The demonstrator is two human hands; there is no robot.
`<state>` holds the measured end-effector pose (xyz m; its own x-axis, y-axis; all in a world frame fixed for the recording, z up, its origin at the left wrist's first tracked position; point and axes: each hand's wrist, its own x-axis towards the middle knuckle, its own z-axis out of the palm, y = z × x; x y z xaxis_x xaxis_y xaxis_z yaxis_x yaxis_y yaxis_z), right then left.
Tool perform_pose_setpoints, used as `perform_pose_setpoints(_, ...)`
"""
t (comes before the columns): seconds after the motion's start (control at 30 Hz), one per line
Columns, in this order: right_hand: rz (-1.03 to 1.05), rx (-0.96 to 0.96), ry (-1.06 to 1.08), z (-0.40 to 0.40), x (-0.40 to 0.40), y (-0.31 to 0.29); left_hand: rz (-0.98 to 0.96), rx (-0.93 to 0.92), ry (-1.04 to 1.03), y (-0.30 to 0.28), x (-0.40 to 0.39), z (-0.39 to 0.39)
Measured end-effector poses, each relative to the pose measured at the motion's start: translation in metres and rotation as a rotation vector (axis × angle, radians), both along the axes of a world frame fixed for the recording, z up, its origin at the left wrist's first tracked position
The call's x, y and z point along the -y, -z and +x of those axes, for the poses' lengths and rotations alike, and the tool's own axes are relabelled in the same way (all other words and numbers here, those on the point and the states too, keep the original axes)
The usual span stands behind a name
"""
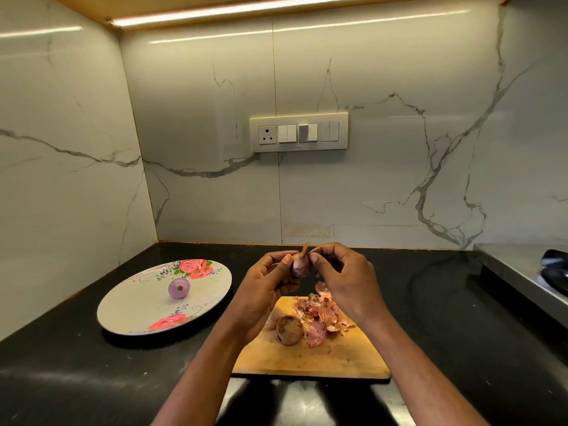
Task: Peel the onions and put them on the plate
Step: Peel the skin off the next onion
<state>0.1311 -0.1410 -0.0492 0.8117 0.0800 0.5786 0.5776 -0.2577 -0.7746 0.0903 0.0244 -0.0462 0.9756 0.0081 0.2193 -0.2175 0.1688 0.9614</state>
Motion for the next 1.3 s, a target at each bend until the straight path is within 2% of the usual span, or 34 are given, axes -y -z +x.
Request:
perform_pose_setpoints(0.27,-0.018,0.053,0.003,-0.003,-0.006,0.001,0.102,0.039,-0.061,0.001,0.004,0.000)
perform_pose_setpoints(0.47,0.072,-0.012,0.039,0.005,0.005,0.000,-0.044,0.082,-0.028,-0.002,0.000,0.001)
perform_pose_setpoints(0.67,-0.013,-0.042,-0.025,0.005,0.007,0.001,-0.106,0.103,-0.026,-0.004,-0.002,-0.001)
perform_pose_setpoints(0.83,0.044,0.026,-0.118,-0.009,-0.002,-0.008,-0.140,0.090,0.005,-0.005,-0.002,0.000)
perform_pose_setpoints(1.03,0.024,0.117,-0.039,-0.012,-0.004,-0.007,-0.030,0.101,-0.032,-0.002,-0.004,0.001)
perform_pose_setpoints(1.3,-0.021,0.199,0.051,-0.011,-0.007,-0.004,0.000,0.149,-0.043,0.003,-0.004,0.003)
